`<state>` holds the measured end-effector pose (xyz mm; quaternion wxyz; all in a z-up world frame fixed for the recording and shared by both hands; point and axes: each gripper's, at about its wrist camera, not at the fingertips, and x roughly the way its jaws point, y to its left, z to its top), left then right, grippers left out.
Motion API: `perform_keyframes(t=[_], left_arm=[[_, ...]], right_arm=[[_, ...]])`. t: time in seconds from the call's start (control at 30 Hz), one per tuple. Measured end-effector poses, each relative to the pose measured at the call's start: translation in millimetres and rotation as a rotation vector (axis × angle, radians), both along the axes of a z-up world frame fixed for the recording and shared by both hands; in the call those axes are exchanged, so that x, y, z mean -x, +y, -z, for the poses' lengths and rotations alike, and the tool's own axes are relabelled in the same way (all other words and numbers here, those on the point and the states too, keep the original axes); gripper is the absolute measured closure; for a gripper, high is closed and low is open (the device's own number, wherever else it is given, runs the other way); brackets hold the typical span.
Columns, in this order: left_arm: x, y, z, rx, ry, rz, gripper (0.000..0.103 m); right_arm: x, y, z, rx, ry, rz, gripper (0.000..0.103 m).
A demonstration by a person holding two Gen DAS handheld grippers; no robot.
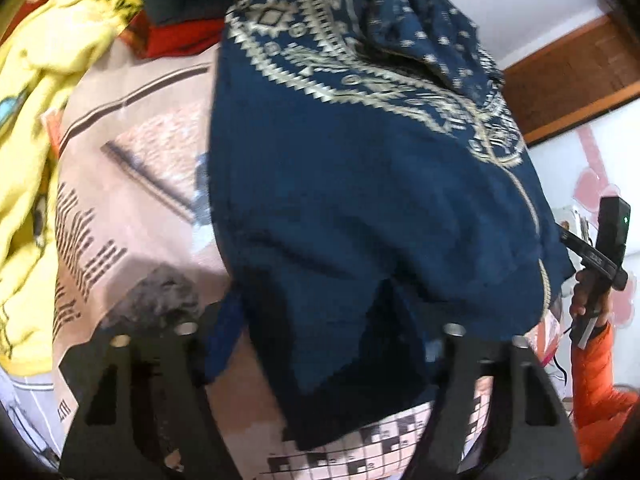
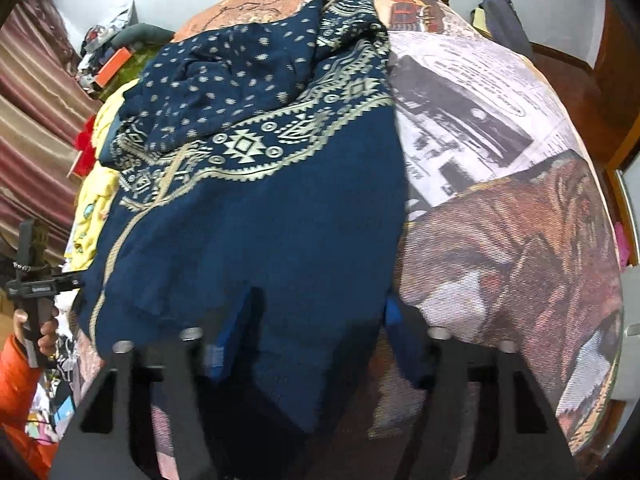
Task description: Fold large clothes
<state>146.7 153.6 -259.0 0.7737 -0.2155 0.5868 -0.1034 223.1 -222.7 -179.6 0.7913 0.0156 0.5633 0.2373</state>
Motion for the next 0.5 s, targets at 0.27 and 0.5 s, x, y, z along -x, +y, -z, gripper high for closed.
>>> perform_keyframes(t=[0.27, 0.5], left_arm=[[-12, -3, -15, -0.029, -0.044, -0.038, 0.095], [-20, 11, -78, -0.059, -0.229, -0.097, 0.097]], right_arm=[[-4, 12, -16, 0.002, -0.044, -0.048, 0.095], [-19, 16, -56, -0.041, -0.154, -0.069, 0.095]])
